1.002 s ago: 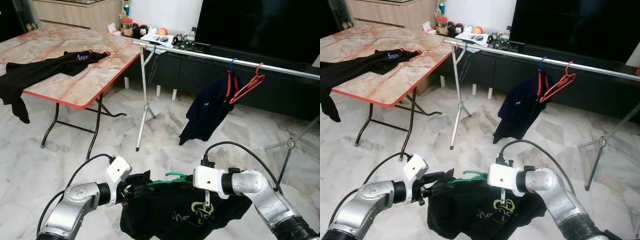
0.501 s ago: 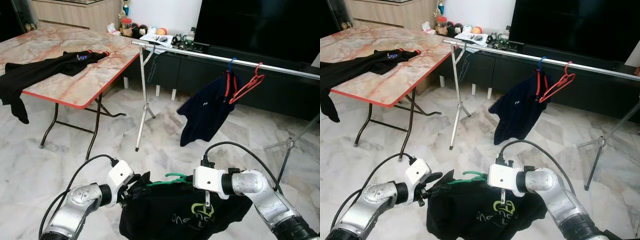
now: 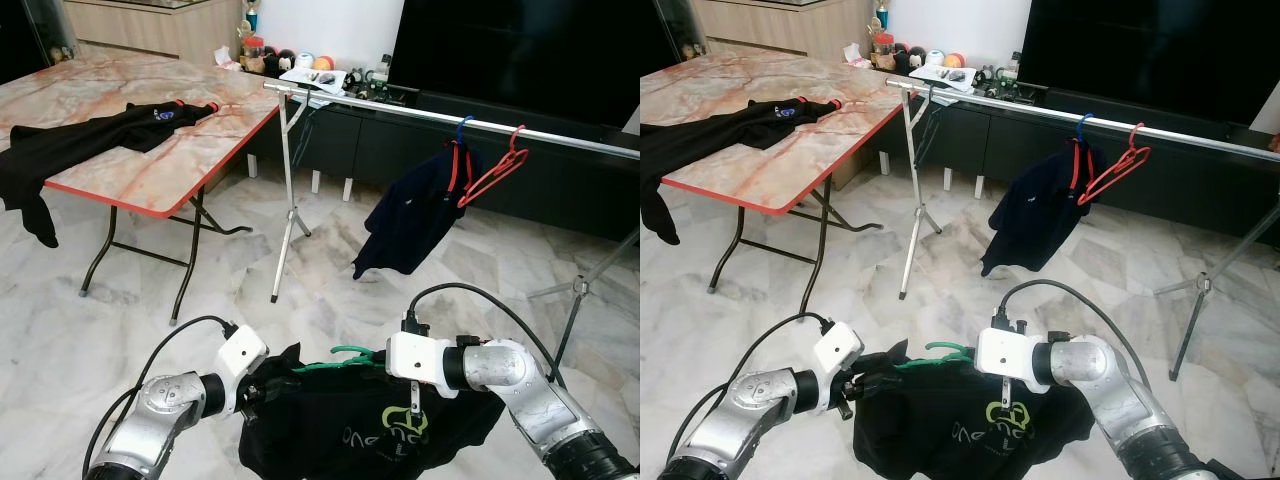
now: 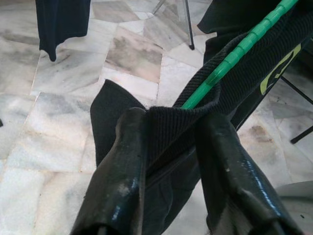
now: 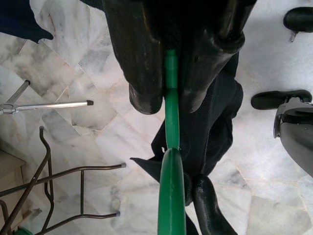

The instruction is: Hang hanger

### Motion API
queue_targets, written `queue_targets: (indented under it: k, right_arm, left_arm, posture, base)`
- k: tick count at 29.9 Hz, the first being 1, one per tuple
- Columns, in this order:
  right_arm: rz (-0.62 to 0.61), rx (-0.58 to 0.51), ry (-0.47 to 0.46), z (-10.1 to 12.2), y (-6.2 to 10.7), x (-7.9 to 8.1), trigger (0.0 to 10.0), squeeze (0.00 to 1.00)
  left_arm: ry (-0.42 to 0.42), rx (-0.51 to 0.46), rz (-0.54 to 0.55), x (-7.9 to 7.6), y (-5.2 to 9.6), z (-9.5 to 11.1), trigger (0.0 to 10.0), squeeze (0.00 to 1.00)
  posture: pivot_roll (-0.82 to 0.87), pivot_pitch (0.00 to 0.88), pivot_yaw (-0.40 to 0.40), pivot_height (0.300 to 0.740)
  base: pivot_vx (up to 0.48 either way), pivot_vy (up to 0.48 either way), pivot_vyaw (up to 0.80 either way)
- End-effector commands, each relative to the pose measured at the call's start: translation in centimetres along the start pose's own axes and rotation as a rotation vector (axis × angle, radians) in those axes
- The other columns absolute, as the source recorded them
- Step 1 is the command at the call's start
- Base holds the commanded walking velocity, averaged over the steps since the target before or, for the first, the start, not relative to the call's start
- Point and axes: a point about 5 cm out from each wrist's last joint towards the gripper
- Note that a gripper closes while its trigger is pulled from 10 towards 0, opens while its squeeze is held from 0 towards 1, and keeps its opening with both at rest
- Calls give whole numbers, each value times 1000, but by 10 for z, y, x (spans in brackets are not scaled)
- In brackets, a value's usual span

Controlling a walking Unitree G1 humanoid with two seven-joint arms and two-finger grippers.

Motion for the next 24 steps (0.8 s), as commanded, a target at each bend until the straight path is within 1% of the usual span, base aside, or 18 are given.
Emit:
queue_targets:
  k: [1, 24]
  right_arm:
    - [-40, -19, 29, 6, 7, -12, 10000, 0]
    - [-64, -9, 23, 5, 6, -13, 10000, 0]
  left_arm:
    - [-3, -9, -1, 1, 0, 2, 0, 0]
    - [5, -30, 17, 3, 1, 2, 0, 0]
  posture:
    - [131, 40, -73, 740]
    - [133, 40, -73, 740]
  base:
    - [0, 0, 0]
    - [0, 0, 0]
Point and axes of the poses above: a point about 5 cm out from each wrist's last joint towards the gripper, its own y axis pointing back from the gripper into the wrist, its own z axis along the axis of the wrist's last joint, x = y × z, and after that the axes turned 6 degrees about y, right-handed
